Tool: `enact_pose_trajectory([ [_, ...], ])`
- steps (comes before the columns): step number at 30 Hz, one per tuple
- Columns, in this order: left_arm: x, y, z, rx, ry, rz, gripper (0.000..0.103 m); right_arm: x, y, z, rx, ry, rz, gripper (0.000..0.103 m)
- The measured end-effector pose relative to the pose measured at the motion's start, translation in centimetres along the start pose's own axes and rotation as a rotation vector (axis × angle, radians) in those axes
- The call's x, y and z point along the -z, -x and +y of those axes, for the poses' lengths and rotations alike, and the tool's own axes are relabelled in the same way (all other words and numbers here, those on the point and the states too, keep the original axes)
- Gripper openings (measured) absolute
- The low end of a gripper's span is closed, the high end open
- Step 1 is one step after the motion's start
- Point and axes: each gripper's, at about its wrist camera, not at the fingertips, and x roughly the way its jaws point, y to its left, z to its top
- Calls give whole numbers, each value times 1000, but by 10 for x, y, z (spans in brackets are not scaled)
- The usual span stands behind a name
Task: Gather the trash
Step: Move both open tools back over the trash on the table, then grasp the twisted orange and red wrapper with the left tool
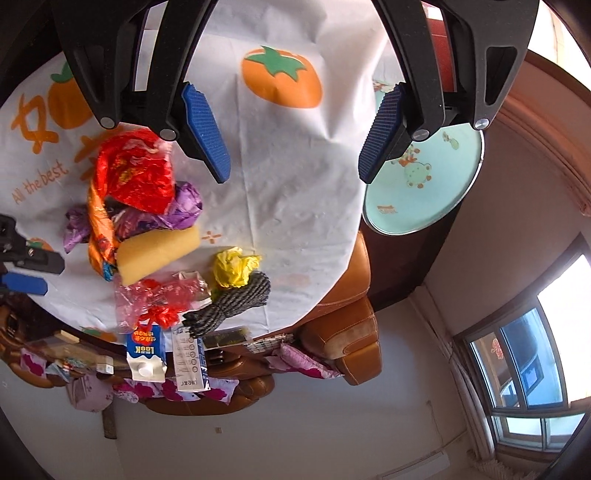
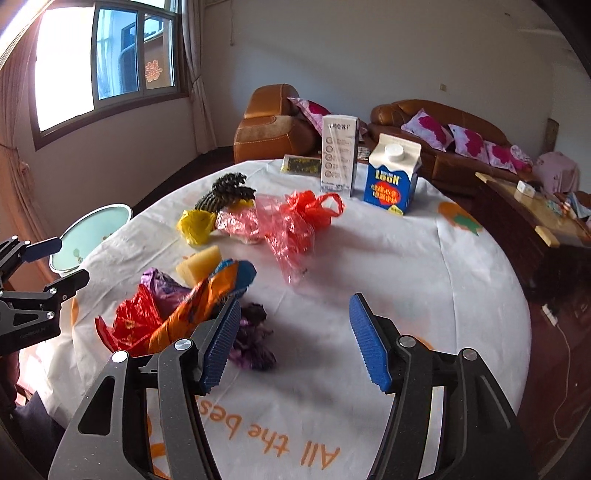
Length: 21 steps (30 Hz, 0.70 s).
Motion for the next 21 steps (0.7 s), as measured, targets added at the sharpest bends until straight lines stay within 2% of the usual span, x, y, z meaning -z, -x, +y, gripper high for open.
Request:
enact_pose_trajectory([
  [5, -2, 12, -22, 37, -33, -31, 72, 3, 1, -7, 15, -30, -5, 61],
  [9, -5, 19, -40, 73, -55, -61, 81, 10, 13, -18, 44, -39, -24, 64],
  [16, -2, 11, -78, 163, -121, -42, 81, 31, 22, -46, 93, -91, -19, 65],
  [20, 0, 0, -95, 192, -158, -18, 81, 35, 17, -49, 83, -110, -3, 65],
  [21, 1, -3, -97, 206, -164, -3, 73, 36, 16, -47, 77, -105, -3, 65],
])
